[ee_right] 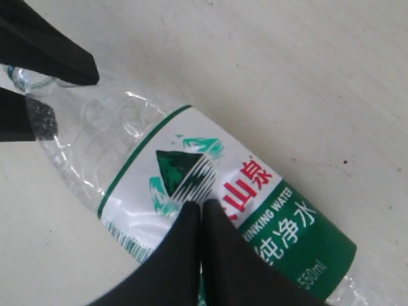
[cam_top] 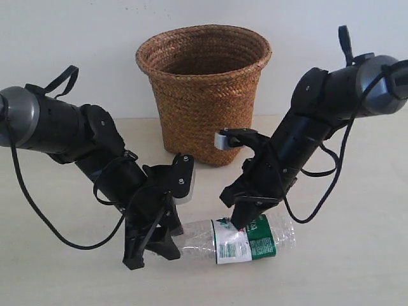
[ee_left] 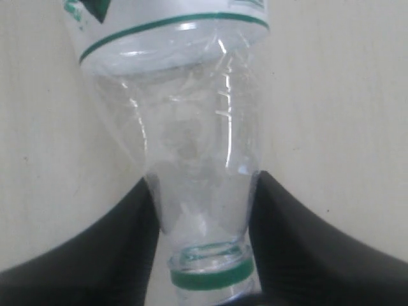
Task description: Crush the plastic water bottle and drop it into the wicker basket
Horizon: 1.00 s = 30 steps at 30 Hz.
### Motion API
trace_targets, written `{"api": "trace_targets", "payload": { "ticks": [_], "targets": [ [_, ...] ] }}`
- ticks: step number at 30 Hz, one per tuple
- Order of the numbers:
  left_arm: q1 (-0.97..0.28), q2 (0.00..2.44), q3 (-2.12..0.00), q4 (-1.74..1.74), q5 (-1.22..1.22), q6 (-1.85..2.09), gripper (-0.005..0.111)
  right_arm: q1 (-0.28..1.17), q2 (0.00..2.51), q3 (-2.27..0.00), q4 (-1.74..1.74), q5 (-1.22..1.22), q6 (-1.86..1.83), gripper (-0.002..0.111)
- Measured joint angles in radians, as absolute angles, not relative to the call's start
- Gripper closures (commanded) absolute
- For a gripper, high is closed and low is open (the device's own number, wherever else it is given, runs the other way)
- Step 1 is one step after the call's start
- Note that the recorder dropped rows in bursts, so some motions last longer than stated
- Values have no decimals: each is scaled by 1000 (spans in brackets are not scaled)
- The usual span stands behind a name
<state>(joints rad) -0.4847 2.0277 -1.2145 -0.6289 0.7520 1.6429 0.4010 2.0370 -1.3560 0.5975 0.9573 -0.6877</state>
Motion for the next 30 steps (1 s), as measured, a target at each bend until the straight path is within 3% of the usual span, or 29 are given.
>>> {"api": "trace_targets", "payload": {
  "ticks": [11, 30],
  "targets": [
    [-485, 2028, -1215, -649, 748, 1622, 103, 468, 1919, -1353, 587, 948, -699, 108],
    [-487, 2033, -1215, -655, 743, 1612, 103, 469, 2112, -1373, 503, 906, -591, 108]
  ]
}}
